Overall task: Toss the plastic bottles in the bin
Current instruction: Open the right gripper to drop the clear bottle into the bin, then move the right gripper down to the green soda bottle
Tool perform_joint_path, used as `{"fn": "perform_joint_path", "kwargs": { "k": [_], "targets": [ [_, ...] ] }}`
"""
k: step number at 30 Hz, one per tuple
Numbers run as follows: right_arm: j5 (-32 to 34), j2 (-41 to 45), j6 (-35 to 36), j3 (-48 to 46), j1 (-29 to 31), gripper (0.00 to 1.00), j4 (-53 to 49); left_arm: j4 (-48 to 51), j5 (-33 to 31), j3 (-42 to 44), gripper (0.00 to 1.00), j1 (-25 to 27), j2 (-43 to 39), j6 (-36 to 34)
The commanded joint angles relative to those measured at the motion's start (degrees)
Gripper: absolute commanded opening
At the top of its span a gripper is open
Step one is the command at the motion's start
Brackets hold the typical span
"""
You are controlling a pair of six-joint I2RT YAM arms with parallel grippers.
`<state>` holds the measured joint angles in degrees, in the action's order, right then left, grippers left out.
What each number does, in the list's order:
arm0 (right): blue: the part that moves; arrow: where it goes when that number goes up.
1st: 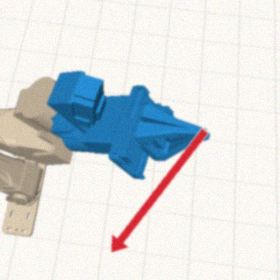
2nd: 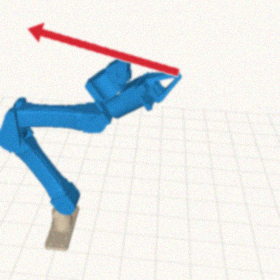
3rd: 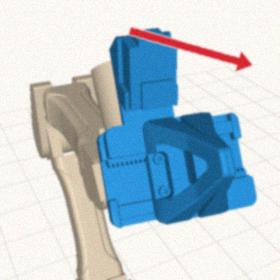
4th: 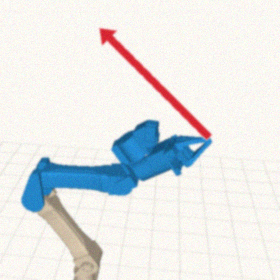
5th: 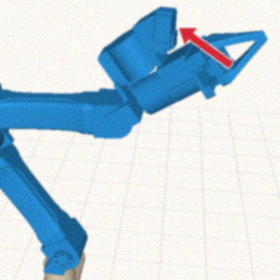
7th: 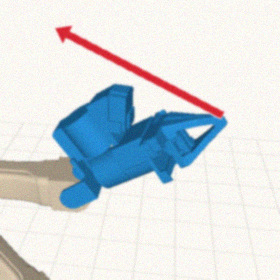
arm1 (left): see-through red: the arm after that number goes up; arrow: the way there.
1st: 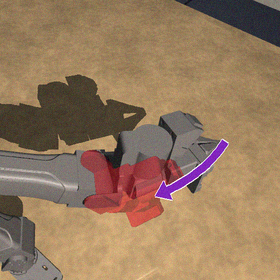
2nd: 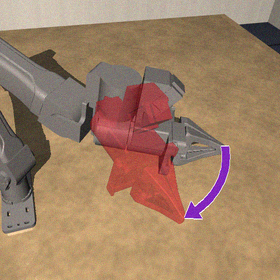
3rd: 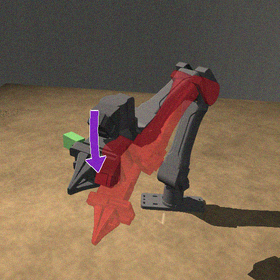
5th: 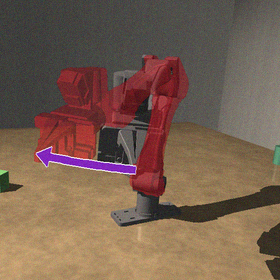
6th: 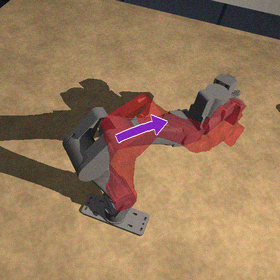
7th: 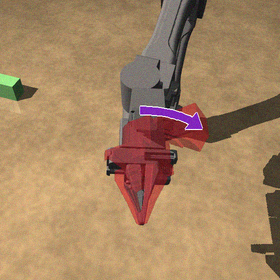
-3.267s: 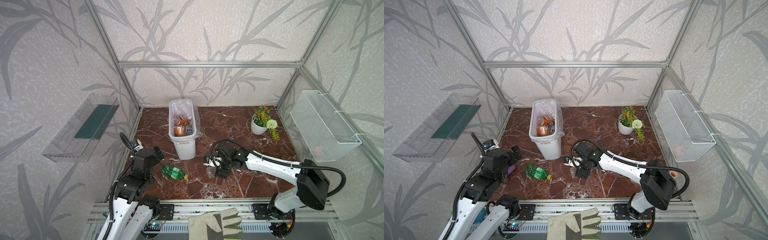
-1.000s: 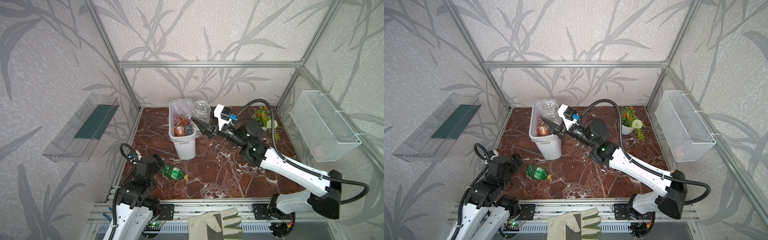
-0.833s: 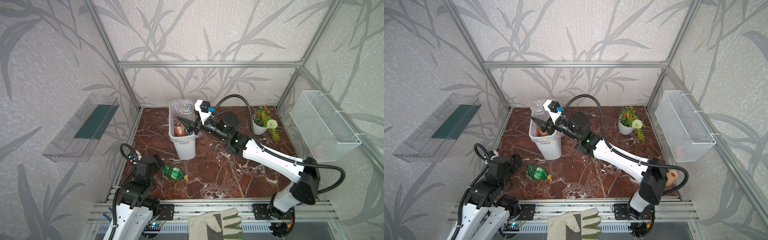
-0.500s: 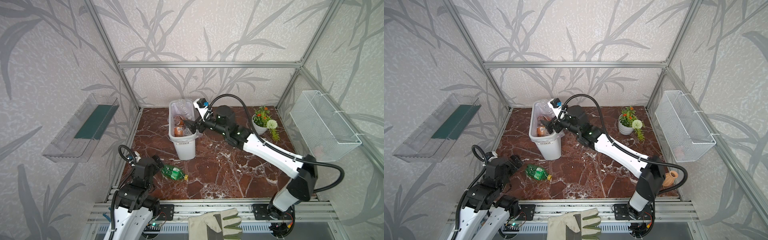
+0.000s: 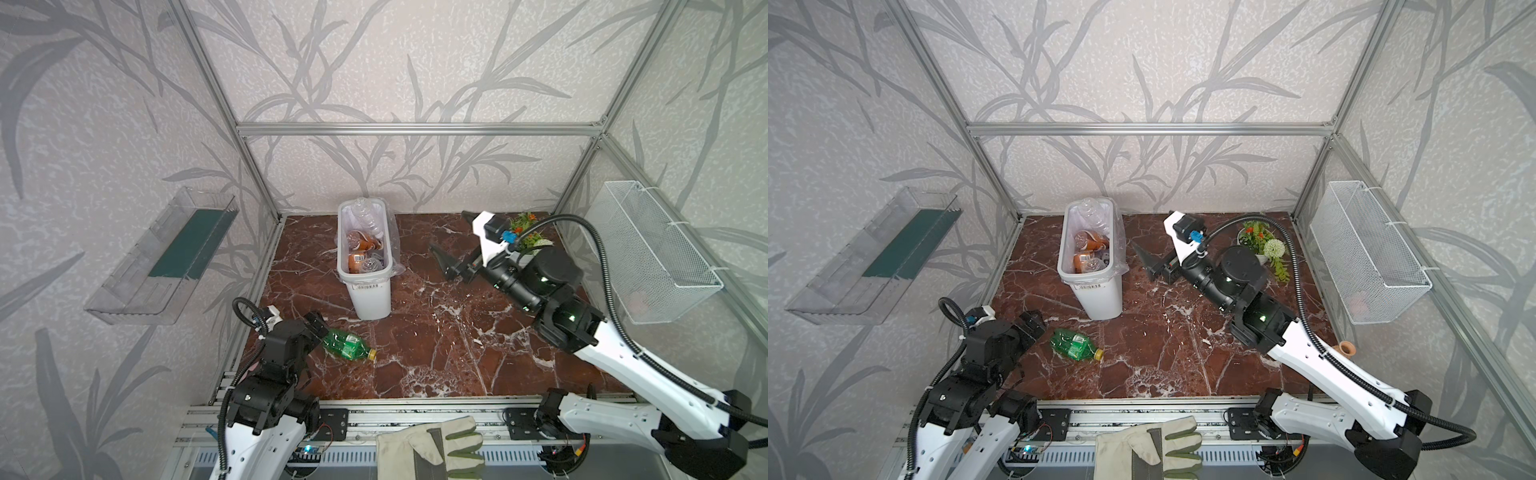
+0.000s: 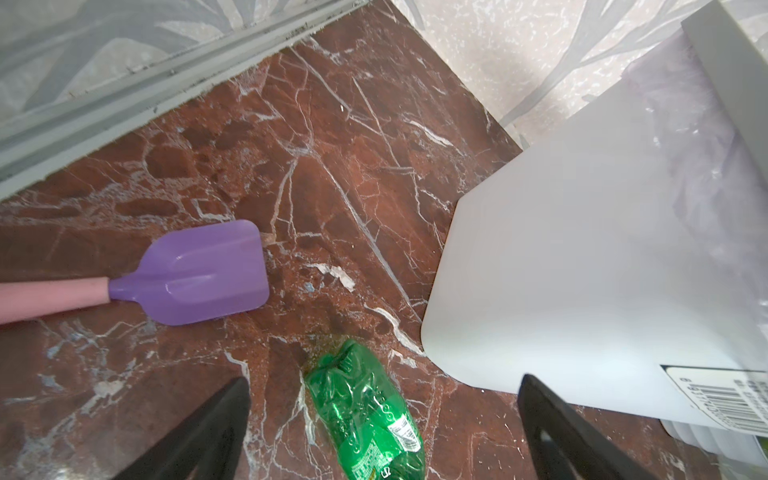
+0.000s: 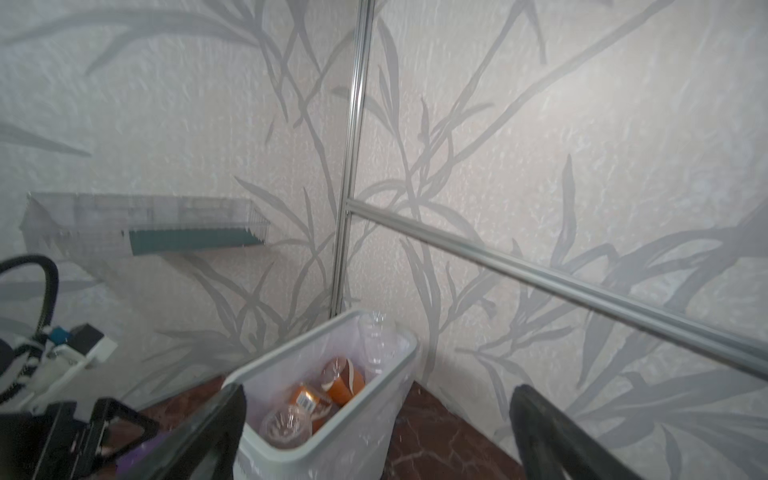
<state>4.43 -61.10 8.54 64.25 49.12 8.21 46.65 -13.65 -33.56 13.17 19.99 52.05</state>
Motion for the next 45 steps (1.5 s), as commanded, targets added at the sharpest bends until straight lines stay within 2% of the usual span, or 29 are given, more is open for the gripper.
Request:
{"fn": "perform_joint_path", "kwargs": {
  "k": [1,9,13,15,18,20,23,28,32,38,41,45],
  "targets": [
    [3.5,2.6,-0.8,-5.1,-1.1,0.99,-1.4,0.9,2.9,2.9,0.99,0.1,-0.4,5.8],
    [1.7,9.1,-8.0,-17.6,-6.1,0.99,-3.6,-0.2,3.0,9.6,0.99,2.0,-2.9,14.4],
    [0.7,10.1,-10.5,-21.8,-6.6,0.99,-4.3,-2.5,3.9,12.6,0.99,3.6,-2.4,16.9],
    [-2.1,9.5,-11.7,-23.5,-6.6,1.0,-4.4,-2.1,2.4,12.9,0.99,4.6,-2.2,17.4],
    [-10.0,6.3,-15.5,-24.9,-5.9,0.93,-4.2,-0.6,0.4,12.1,0.99,4.8,-2.3,16.3],
    [-10.0,3.4,-16.7,-25.6,-2.8,0.91,-2.5,0.0,-2.3,11.8,0.99,4.8,-2.4,16.2],
    [-4.5,-2.4,-15.0,-25.7,6.7,0.91,0.3,0.9,-5.2,11.3,0.99,4.7,-3.2,16.0],
    [-4.3,-13.9,-16.4,-22.7,16.9,0.91,6.8,2.3,-9.3,8.3,0.99,3.8,-3.3,13.6],
    [-4.8,-25.0,-15.4,-16.2,21.5,0.91,6.5,0.0,-7.8,6.9,0.99,1.2,-1.2,10.5],
    [-4.2,-38.9,-13.3,-6.3,23.2,0.93,4.2,-2.7,-4.1,5.5,0.99,-5.6,2.6,6.5],
    [-4.5,-44.5,-13.1,-1.3,23.2,0.93,2.5,-4.1,0.8,5.4,0.99,-11.8,3.1,3.9],
    [-3.9,-50.6,-10.8,5.5,23.8,0.94,-1.4,-6.2,10.9,6.4,0.99,-21.0,4.7,1.6]
  ]
}}
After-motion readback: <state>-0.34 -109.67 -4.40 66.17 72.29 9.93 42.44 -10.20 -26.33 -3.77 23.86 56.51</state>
